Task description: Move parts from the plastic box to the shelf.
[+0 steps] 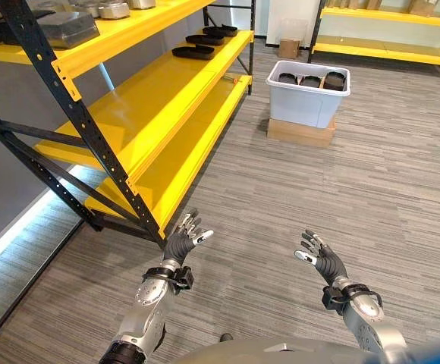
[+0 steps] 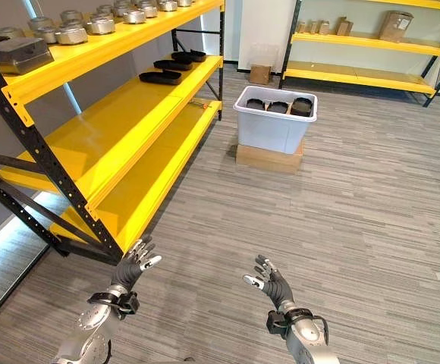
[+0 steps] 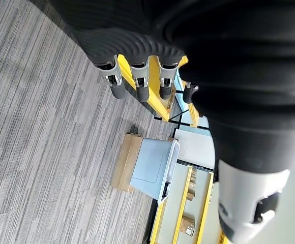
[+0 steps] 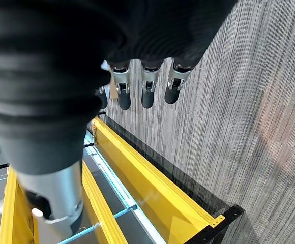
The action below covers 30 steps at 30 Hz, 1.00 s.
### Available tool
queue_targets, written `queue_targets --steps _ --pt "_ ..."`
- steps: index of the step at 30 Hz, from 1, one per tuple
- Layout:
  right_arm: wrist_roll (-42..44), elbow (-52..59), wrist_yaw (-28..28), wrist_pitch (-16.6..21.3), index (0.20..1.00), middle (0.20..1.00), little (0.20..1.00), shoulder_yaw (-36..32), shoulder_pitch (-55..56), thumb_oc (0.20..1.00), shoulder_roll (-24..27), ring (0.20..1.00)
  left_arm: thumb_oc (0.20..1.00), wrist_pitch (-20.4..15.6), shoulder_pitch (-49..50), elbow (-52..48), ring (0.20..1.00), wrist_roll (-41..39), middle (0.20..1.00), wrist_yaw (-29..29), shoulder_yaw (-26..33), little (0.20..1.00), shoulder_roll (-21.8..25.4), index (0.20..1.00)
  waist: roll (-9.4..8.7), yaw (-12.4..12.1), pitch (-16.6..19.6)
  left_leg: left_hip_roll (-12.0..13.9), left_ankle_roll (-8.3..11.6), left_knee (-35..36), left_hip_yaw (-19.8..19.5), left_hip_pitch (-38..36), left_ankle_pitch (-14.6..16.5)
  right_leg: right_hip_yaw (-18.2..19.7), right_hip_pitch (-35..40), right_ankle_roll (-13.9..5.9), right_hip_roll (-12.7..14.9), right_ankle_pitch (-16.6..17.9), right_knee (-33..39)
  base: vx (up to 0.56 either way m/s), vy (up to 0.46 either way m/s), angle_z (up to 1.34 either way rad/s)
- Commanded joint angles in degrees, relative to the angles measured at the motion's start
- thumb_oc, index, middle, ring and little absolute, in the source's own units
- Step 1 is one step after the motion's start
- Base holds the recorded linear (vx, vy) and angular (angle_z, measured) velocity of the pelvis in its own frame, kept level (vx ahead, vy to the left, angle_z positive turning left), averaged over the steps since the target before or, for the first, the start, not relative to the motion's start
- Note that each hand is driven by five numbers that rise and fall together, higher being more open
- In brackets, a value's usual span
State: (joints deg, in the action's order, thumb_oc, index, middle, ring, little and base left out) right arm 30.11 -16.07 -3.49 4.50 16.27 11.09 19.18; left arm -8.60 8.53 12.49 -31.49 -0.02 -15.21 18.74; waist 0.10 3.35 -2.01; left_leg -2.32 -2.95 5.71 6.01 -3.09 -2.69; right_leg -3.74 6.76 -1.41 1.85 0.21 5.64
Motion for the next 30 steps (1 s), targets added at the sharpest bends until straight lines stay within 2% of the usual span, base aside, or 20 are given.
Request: queue_targets --steps 1,30 --pt "1.1 1.4 -0.4 2.6 1.000 1.000 1.000 -0.4 -2.6 1.000 1.0 1.000 1.000 -2.6 -1.9 -1.6 1.000 -0.8 1.000 -1.0 0.4 1.000 1.0 1.000 -0.95 -0.8 0.2 7.0 5.37 -0.7 -1.0 -2.1 3.4 0.5 -1.9 -5.21 5.0 0.6 -1.0 0.00 0.000 0.00" --pt "1.5 1.4 -0.5 2.2 1.000 1.000 1.000 0.0 -2.3 1.000 1.0 1.000 1.000 -2.3 -1.8 -1.6 1.000 1.5 1.000 -0.7 0.4 1.000 1.5 1.000 -1.24 -0.9 0.4 7.1 5.31 -0.7 -1.1 -2.7 3.7 0.3 -1.2 -5.09 4.9 0.2 -1.2 0.00 0.000 0.00"
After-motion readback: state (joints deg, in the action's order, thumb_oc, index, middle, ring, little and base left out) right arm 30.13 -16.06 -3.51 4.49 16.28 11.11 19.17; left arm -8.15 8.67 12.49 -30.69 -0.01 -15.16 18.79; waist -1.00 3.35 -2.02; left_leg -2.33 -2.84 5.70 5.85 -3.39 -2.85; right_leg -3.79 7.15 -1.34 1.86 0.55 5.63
